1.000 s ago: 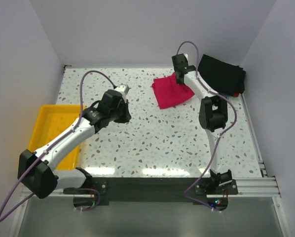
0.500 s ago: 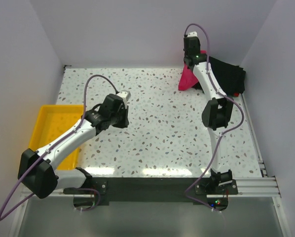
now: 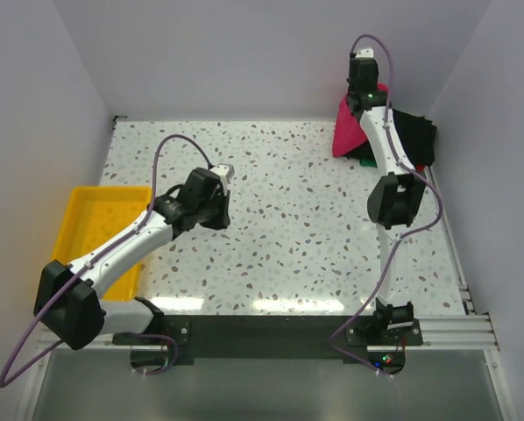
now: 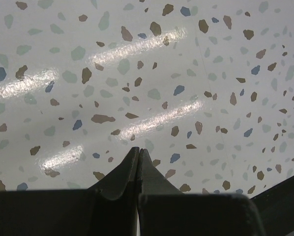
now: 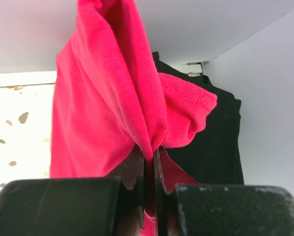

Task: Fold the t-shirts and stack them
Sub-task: Neatly place the folded tshirt to the corner

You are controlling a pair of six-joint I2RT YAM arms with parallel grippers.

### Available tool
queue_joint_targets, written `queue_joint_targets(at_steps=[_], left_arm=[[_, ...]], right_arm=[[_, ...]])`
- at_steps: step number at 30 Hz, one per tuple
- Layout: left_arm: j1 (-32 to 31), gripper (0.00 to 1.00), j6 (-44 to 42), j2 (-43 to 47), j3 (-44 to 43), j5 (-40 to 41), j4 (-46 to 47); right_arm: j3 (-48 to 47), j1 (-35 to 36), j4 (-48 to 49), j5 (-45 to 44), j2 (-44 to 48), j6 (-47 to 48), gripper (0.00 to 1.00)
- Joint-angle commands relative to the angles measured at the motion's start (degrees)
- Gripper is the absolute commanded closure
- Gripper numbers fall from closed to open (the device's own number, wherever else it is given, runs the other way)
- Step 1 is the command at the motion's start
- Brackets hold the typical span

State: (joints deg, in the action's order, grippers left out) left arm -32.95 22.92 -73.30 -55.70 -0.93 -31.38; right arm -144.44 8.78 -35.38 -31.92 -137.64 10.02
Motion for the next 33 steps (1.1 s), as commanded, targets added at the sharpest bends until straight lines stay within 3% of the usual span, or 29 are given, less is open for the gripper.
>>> queue_joint_targets(at_steps=[1,33], left_arm=[[0.34,1.00,-1.38,-0.70,0.07,-1.09,0.26],[0.87,1.00,-1.30,-3.52,0.33,-4.34,1.32]], right_arm=[[-2.51,-1.83,3.30,0.45,3.26,-0.70,1.00],[11.63,-12.47,6.37,-6.48,6.34,-9.58,1.00]])
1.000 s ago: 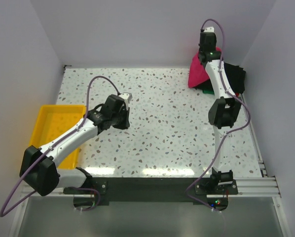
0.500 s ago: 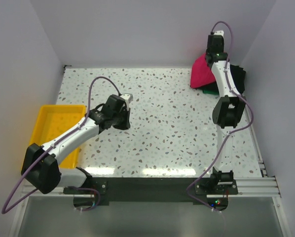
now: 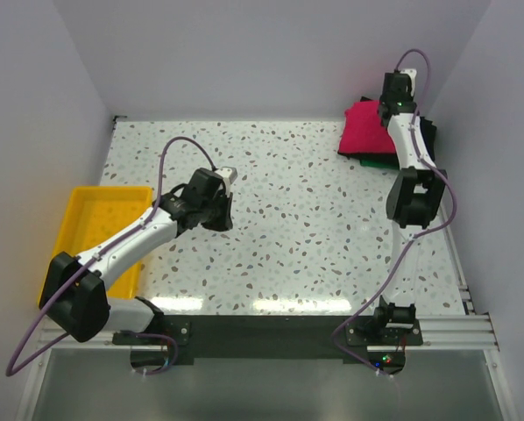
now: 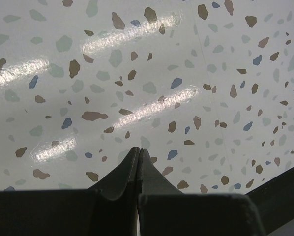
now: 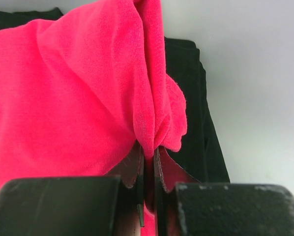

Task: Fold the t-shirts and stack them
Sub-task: Neatly place the folded tshirt to the corner, then reset both grippers

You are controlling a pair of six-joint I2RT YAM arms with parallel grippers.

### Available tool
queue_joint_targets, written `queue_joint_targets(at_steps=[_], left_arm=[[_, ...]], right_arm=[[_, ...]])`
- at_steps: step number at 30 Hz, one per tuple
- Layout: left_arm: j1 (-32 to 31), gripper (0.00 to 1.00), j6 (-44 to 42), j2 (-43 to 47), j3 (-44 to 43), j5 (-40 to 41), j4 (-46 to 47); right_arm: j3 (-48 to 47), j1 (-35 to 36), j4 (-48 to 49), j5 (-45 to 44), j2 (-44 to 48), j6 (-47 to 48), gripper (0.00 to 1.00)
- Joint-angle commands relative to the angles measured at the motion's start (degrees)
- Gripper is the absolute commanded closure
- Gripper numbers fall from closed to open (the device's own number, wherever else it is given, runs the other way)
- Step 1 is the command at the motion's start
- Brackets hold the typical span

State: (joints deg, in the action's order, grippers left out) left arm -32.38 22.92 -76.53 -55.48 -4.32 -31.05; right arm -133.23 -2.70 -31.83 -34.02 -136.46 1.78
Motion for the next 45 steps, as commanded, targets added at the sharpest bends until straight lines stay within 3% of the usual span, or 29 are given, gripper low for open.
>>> queue_joint_targets(at_steps=[1,4,8,11,12,16,22,30,45], left_arm=[[0.30,1.00,-1.21,-0.28,0.11,-1.04,0.99],[0.30,1.00,-1.21,-0.37,0.20,-1.22,1.25],[0.30,1.00,-1.21,-0.72,0.20,-1.40,1.34],[0.30,1.00,-1.12,-0.81,0.20,-1.48,1.25],[0.30,1.00,-1.12,-0.81,0.11,-1.57,1.34],[0.30,1.00,-1.12,-0.72,-0.06,-1.75,1.25],[0.30,1.00,-1.12,0.07,-0.15,-1.75,1.43],[0.56,0.99,-0.86,1.56,-0.41,-2.28,1.69],[0.92,0.95,5.02,5.86,2.30,6.25,3.53]], right_arm=[[0.77,-1.25,2.92,-4.82,5.24,-3.52,1.00],[2.09,-2.48,2.92,-3.25,5.42,-4.85,1.00],[2.88,-3.36,2.48,-2.98,5.33,-6.35,0.92],[3.68,-3.80,1.95,-2.11,5.94,-7.58,0.61],[3.94,-3.80,1.86,-1.75,6.56,-7.67,0.41],[5.26,-3.80,1.52,-0.44,8.75,-9.94,0.01],[8.24,-3.63,0.02,2.11,12.52,-14.07,0.01],[22.56,0.58,2.74,5.98,22.90,-18.30,0.01],[64.65,25.71,13.11,20.57,55.24,-28.93,0.01]])
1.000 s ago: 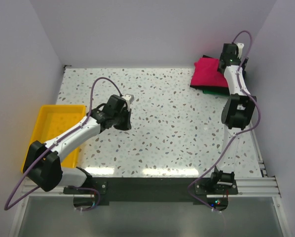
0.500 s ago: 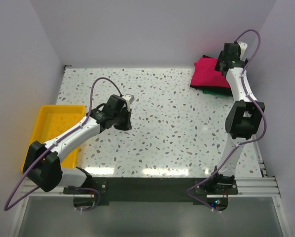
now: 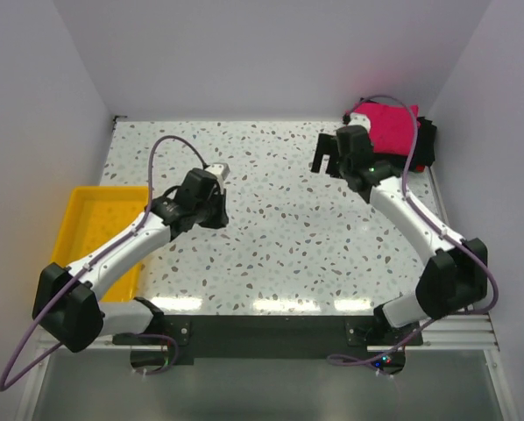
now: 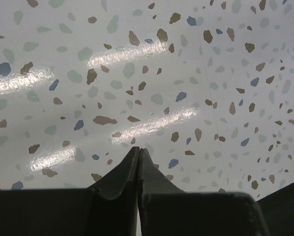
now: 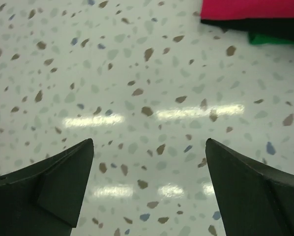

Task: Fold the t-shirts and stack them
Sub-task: Reset both grippers

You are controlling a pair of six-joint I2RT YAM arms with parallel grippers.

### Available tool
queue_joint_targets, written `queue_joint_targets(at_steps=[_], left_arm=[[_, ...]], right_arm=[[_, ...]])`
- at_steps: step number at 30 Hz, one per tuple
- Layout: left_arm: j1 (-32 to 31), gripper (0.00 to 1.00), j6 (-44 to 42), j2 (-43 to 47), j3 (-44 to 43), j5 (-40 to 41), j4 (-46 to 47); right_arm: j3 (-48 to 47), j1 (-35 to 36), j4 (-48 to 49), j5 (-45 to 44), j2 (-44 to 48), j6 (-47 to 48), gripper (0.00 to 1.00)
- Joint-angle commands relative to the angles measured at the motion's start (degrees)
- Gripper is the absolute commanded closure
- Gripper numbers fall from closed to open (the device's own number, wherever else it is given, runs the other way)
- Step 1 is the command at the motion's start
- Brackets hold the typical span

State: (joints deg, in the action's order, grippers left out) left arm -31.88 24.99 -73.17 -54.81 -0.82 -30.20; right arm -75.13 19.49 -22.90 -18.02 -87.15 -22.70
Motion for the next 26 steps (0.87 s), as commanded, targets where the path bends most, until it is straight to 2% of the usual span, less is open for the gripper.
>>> queue_joint_targets(at_steps=[1,5,11,17,26], left_arm=[[0.41,0.95,4.52,3.46,3.46,2.67,3.99],[0.41,0.95,8.57,6.54,8.92,3.28,7.86],[0.41,0.95,12.97,12.16,15.60,7.58,11.91],[0.33,0.95,14.12,13.93,17.19,7.68,14.11],[0.41,0.95,12.89,14.98,15.96,8.55,11.92]], right_arm=[[8.84,6.50,5.48,5.70,9.51,-5.33,0.01],[19.57,11.97,5.67,8.08,16.74,-7.18,0.01],[29.15,12.86,4.61,10.20,26.23,-10.35,0.01],[30.05,12.86,3.65,8.00,28.88,-9.56,0.01],[30.22,12.86,5.67,5.90,28.71,-9.91,0.01]])
